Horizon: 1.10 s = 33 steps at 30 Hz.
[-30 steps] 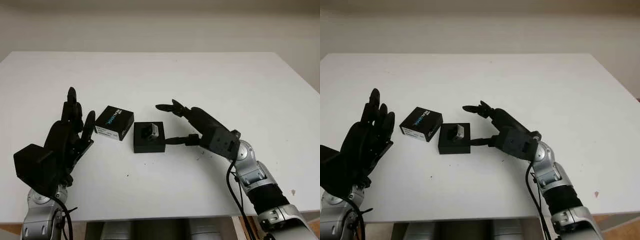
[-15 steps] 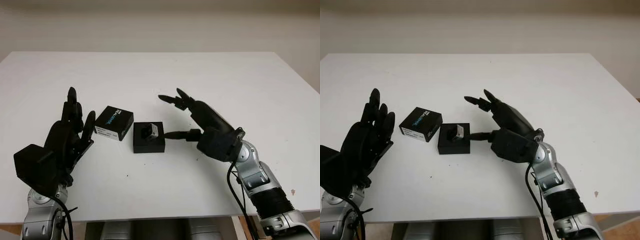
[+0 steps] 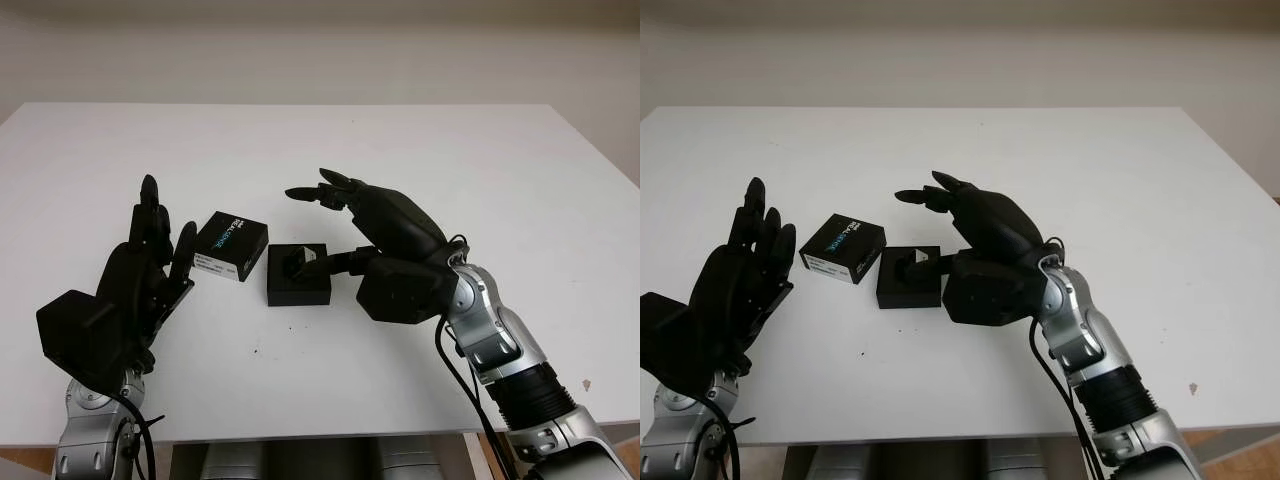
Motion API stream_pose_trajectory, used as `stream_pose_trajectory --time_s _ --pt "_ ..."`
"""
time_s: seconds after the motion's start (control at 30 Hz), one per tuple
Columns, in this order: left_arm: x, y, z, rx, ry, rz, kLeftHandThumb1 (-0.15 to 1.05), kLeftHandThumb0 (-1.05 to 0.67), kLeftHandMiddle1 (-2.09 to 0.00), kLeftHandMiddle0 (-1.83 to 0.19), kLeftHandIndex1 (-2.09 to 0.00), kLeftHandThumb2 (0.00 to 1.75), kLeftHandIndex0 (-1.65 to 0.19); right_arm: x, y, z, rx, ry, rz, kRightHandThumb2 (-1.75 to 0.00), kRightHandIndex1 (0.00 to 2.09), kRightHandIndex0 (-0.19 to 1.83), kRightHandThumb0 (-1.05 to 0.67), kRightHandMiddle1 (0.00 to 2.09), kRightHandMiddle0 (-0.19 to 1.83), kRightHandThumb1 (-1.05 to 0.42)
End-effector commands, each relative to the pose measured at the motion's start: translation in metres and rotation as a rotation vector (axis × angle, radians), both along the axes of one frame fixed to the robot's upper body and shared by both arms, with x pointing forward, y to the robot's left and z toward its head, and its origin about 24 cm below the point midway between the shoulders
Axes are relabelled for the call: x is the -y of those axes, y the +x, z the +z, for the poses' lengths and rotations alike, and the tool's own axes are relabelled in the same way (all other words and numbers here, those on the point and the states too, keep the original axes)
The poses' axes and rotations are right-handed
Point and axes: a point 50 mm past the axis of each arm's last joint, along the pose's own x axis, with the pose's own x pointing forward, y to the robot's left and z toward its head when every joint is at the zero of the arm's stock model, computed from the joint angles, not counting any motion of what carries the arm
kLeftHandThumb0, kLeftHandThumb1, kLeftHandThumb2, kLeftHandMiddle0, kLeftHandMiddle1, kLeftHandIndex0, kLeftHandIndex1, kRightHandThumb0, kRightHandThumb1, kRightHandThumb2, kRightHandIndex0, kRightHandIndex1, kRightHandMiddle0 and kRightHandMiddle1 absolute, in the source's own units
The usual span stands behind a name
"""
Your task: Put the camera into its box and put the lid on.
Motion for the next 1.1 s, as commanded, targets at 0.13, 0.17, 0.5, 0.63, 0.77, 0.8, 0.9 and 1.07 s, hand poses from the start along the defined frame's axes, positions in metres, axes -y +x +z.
stream_pose_trajectory --time_s 0.13,0.17,0.5,0.63,0.77,0.8,0.9,1.07 --pt "0.005 -0.002 0.002 0.004 -0.003 -0.002 1.05 -0.62 -0.01 0.19 -0.02 0.52 0.19 -0.005 -0.001 0.002 0.019 -0.079 0.028 -0.05 0.06 0.19 -0.84 0.73 0.17 -0.95" --pt "0.006 -0.002 0.002 0.003 -0.004 -0.003 1.05 -0.62 -0.01 0.19 -0.02 0.53 0.19 -0.005 -0.001 0.001 0.022 -0.096 0.025 -0.05 0.06 0.18 -0.84 0.74 0.16 -0.95" --pt "0.007 0.000 0.002 0.007 -0.013 -0.011 1.05 -0.60 0.00 0.19 0.00 0.53 0.19 -0.002 -0.001 -0.008 0.048 -0.180 0.001 -0.05 0.07 0.20 -0.81 0.75 0.19 -0.94" --pt "0.007 0.000 0.002 0.002 -0.012 -0.009 1.05 -0.61 0.00 0.19 0.00 0.53 0.19 -0.001 -0.001 -0.010 0.061 -0.199 -0.005 -0.05 0.07 0.21 -0.81 0.77 0.21 -0.94" --pt "0.007 0.001 0.002 0.003 -0.010 -0.008 1.05 -0.61 -0.01 0.19 0.00 0.52 0.19 -0.002 -0.001 -0.014 0.085 -0.209 -0.014 -0.05 0.08 0.23 -0.80 0.79 0.23 -0.93" --pt "0.007 0.001 0.002 0.003 -0.008 -0.011 1.05 -0.61 -0.01 0.19 0.00 0.52 0.19 -0.002 0.000 -0.015 0.092 -0.211 -0.017 -0.05 0.08 0.24 -0.79 0.79 0.24 -0.93" --pt "0.007 0.001 0.001 0.003 -0.006 -0.012 1.05 -0.62 0.00 0.19 0.00 0.52 0.19 -0.002 0.001 -0.018 0.119 -0.210 -0.028 -0.05 0.09 0.27 -0.78 0.82 0.27 -0.93" --pt "0.007 0.000 0.001 0.003 -0.014 -0.011 1.05 -0.63 0.00 0.19 0.00 0.51 0.19 -0.003 0.003 -0.023 0.128 -0.206 -0.035 -0.05 0.09 0.28 -0.75 0.91 0.26 -0.93"
